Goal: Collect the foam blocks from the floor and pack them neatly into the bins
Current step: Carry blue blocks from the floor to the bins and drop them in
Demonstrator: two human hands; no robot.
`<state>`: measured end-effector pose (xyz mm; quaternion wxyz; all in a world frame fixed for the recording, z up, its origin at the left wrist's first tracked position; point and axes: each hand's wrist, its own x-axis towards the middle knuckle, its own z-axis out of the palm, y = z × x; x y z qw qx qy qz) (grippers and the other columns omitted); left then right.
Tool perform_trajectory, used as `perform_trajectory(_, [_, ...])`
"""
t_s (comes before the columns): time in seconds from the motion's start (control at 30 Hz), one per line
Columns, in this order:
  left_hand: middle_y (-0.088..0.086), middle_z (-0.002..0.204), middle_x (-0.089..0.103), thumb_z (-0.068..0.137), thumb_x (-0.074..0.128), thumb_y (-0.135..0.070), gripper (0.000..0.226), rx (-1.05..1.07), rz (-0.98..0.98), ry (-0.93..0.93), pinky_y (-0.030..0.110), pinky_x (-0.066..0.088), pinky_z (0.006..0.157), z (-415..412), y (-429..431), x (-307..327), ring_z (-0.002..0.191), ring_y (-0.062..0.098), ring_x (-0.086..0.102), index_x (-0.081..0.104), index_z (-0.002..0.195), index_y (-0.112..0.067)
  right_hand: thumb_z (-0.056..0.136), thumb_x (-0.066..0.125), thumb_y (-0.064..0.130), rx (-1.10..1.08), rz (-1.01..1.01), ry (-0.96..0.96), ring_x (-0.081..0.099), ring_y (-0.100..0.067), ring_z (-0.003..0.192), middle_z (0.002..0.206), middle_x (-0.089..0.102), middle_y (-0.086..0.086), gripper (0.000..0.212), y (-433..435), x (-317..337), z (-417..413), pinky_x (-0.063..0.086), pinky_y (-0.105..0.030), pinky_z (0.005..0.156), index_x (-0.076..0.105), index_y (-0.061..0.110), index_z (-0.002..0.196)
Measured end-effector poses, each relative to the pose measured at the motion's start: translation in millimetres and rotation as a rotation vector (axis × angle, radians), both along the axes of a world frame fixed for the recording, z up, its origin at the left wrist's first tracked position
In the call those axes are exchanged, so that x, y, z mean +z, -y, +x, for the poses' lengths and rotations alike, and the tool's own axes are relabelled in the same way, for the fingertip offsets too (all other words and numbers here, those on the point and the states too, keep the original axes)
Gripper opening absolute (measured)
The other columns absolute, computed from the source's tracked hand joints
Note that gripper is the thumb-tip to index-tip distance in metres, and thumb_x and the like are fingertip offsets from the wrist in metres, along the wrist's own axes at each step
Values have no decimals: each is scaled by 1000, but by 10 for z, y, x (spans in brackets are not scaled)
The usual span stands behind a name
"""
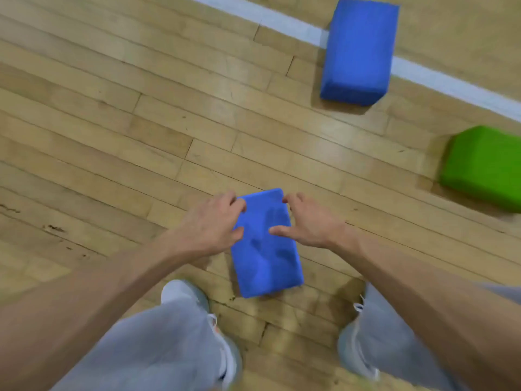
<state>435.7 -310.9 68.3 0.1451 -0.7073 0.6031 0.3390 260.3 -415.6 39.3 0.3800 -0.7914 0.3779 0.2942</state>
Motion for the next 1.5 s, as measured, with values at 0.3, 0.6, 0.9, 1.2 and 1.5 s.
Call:
perform_trajectory(0.3, [2, 135, 49, 73, 77, -48, 96, 271, 263, -307, 29, 44, 92, 276, 382, -1196, 115, 18, 52, 23, 148, -22, 55, 85, 57, -325, 207, 83, 56, -10, 101, 117, 59, 10, 103, 96, -1158, 32, 44, -26, 83, 36, 22, 138])
perform_trajectory(0.6, [-7, 103, 62, 55, 88, -48, 68, 674, 69, -449, 29, 49, 73, 494, 1017, -729, 92, 10, 61, 56, 109, -23, 58, 90, 39, -624, 248, 448, 62, -1, 99, 109, 67, 12, 64, 911, -818, 191, 51, -22, 83, 64, 30, 116])
perform_trajectory(0.9, [-4, 100, 63, 60, 86, -43, 60, 718, -150, -316, 33, 48, 75, 276, 1834, -278, 89, 15, 61, 60, 108, -18, 81, 72, 48, -1701, 381, 701, 63, -30, 98, 117, 56, -15, 74, 2016, -889, 188, 56, -36, 81, 44, 7, 136])
perform_trajectory(1.2, [5, 106, 68, 56, 84, -46, 67, 716, -158, -193, 42, 51, 86, 99, 2105, -266, 97, 23, 64, 65, 109, -10, 54, 85, 60, -2000, 466, 554, 43, -35, 123, 138, 38, -5, 112, 2531, -1095, 316, 43, -54, 99, 29, 25, 144])
perform_trajectory(1.5, [8, 104, 70, 55, 86, -42, 67, 770, -143, -220, 36, 46, 71, 164, 2160, -363, 93, 25, 65, 67, 108, -6, 48, 91, 38, -2020, 410, 672, 58, -22, 98, 115, 58, 0, 89, 2556, -1268, 295, 53, -43, 90, 45, 20, 121])
